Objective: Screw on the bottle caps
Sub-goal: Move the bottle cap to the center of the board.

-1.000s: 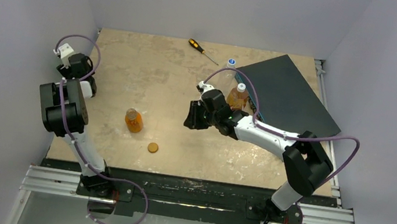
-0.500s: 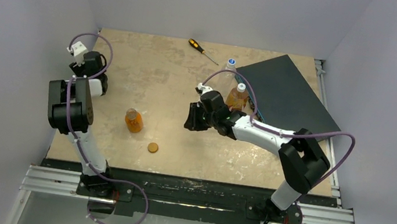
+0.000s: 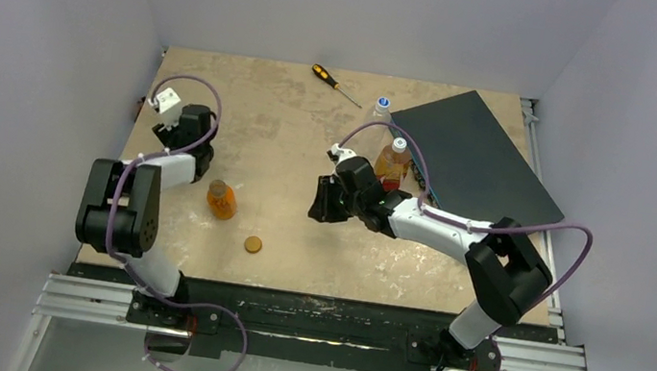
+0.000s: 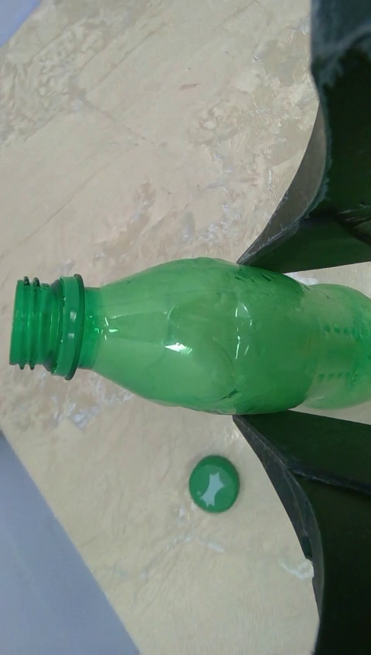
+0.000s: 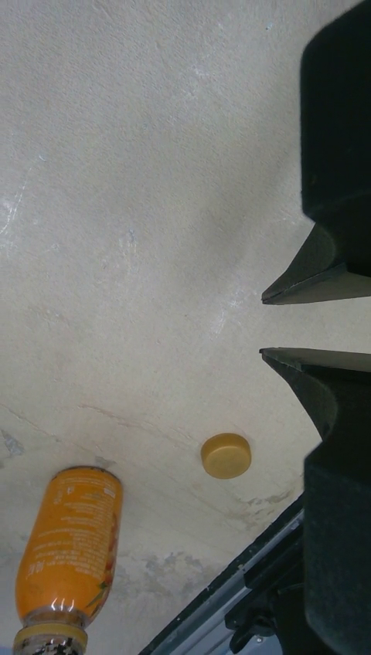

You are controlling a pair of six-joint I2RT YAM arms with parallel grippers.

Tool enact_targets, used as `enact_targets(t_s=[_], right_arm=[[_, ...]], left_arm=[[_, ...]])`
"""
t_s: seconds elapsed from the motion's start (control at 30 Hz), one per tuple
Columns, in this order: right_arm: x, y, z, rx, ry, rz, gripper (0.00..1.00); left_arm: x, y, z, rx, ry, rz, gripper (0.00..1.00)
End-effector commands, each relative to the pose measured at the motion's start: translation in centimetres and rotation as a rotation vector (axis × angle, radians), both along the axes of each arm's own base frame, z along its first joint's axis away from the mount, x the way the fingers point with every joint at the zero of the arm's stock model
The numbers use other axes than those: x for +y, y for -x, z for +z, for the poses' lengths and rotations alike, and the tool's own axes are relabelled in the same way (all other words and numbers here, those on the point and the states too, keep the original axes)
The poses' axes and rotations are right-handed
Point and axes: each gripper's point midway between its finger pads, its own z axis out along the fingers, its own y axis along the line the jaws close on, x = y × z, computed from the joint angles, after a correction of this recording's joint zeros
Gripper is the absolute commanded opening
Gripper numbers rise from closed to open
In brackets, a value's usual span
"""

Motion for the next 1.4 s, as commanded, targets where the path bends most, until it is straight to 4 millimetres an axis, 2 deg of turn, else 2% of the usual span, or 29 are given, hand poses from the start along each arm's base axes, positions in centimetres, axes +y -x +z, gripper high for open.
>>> enact_targets(t_s=[0.0,0.1,0.17,0.23,0.33,0.43,0.5,0.57,0.73,0.83,0.93,1.03,1.07,1.13,1.17,1.23,1.33,1.37], right_arm=[[0.6,-0.7,3.5,-0.094,-0.058,0.012,0.31],[0.8,-0.7,3.7,-0.100,-0.069,0.016,0.31],[1.0,-0.5,3.7,-0.097,-0.079,0.026,0.31],[1.0,-0.2,3.6,-0.089,-0.082,0.036,0.31],[1.5,-0.2,3.9,-0.096,-0.102,0.054,0.31],[1.6,0.1,3.9,-0.093,-0.108,0.070,0.31],[1.7,0.4,3.9,-0.090,-0.110,0.083,0.31],[1.8,0.5,4.1,-0.089,-0.112,0.102,0.31],[1.6,1.2,4.3,-0.088,-0.101,0.142,0.32],[1.3,1.3,4.4,-0.093,-0.086,0.151,0.32],[1.2,1.5,4.4,-0.095,-0.083,0.160,0.31],[1.2,1.5,4.5,-0.098,-0.087,0.159,0.31],[1.2,1.5,4.5,-0.098,-0.089,0.159,0.31],[1.1,1.6,4.4,-0.096,-0.089,0.156,0.31],[1.1,1.6,4.4,-0.095,-0.089,0.155,0.31],[0.9,1.7,4.4,-0.094,-0.088,0.149,0.31],[0.2,1.2,4.3,-0.106,-0.060,0.108,0.30],[-0.1,1.1,4.3,-0.110,-0.052,0.094,0.30]], left_arm=[[4.1,1.6,5.5,-0.059,-0.093,0.080,0.00],[8.5,3.1,6.7,-0.059,-0.101,0.135,0.00],[10.8,3.7,6.0,-0.030,-0.090,0.147,0.00],[12.2,3.4,4.7,0.024,-0.082,0.125,0.00],[12.4,2.2,2.7,0.110,-0.070,0.047,0.00],[11.8,1.7,0.9,0.238,-0.056,-0.049,0.00],[11.7,2.1,-0.1,0.344,-0.053,-0.081,0.00],[11.5,3.1,-2.1,0.492,-0.035,-0.123,0.00],[11.0,4.4,-4.6,0.720,-0.022,-0.193,0.00],[8.7,4.8,-6.0,0.809,-0.026,-0.272,0.00],[5.4,4.8,-7.4,0.892,-0.013,-0.361,0.00],[2.4,4.1,-8.2,0.871,0.040,-0.407,0.00],[0.9,3.5,-8.5,0.848,0.065,-0.443,0.00],[-2.8,2.1,-9.1,0.841,0.097,-0.538,0.00],[-5.2,1.7,-10.1,0.870,0.110,-0.599,0.00],[-11.6,0.4,-10.9,0.889,0.100,-0.762,0.00],[-18.2,0.1,-12.4,0.932,0.074,-0.944,0.00],[-19.7,0.2,-12.8,0.947,0.076,-0.986,0.00]])
